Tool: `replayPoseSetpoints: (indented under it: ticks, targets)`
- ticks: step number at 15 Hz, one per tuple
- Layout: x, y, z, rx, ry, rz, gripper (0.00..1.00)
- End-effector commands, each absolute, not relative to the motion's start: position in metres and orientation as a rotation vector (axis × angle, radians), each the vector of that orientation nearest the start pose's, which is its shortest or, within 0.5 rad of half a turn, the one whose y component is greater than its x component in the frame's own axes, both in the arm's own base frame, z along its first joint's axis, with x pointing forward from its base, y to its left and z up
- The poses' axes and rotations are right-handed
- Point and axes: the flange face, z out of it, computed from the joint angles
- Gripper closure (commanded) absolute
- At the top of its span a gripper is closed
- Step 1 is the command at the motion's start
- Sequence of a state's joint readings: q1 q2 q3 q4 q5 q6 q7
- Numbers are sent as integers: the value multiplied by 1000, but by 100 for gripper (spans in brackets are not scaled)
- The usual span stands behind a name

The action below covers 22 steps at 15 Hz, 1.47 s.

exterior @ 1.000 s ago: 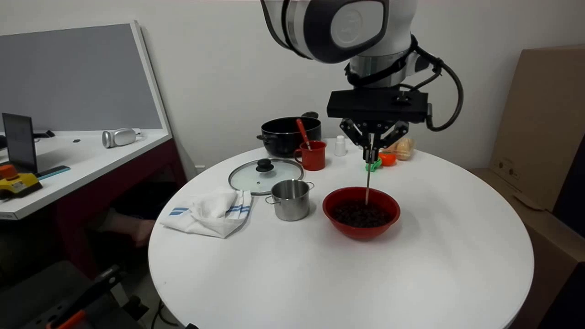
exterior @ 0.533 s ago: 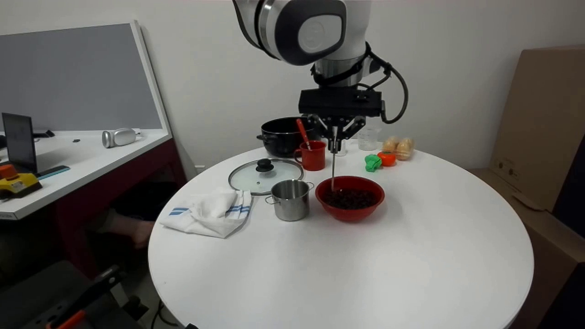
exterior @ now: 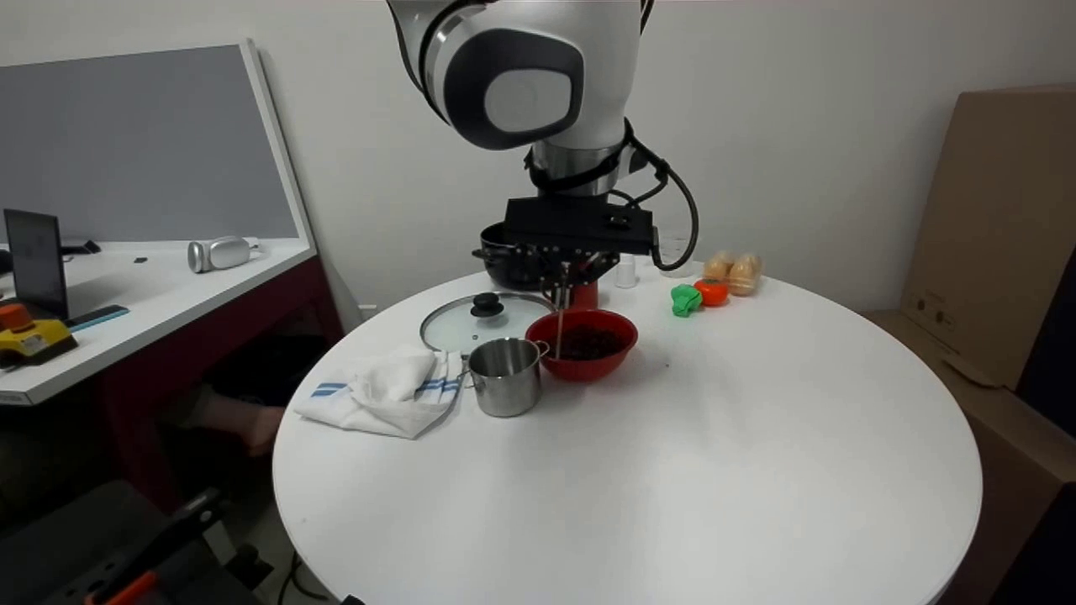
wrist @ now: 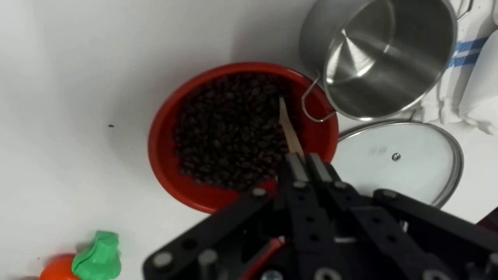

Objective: Pick up the spoon from the silver pot and stir the contents in the orange bowl.

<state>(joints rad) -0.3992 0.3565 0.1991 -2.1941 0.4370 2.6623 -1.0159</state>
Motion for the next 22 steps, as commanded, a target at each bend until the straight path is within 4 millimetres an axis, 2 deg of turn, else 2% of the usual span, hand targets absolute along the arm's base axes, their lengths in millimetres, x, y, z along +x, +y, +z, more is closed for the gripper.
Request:
replayPoseSetpoints:
  ticks: [1,6,8,10,13,18,22]
  targets:
    - [527,-158,229,-2895,-556,-337,99]
    - [520,-213,236,-2970,-418,-352,99]
    - [524,-224,241,-2986,-399,-368,99]
    - [531,-226,244,-2992,-398,-381,99]
    - [546,-217,248,-2994,-423,-399,99]
    - [575,-183,252,-2968,-507,-431,99]
    - [578,-148,255,-2927,-600,-430,99]
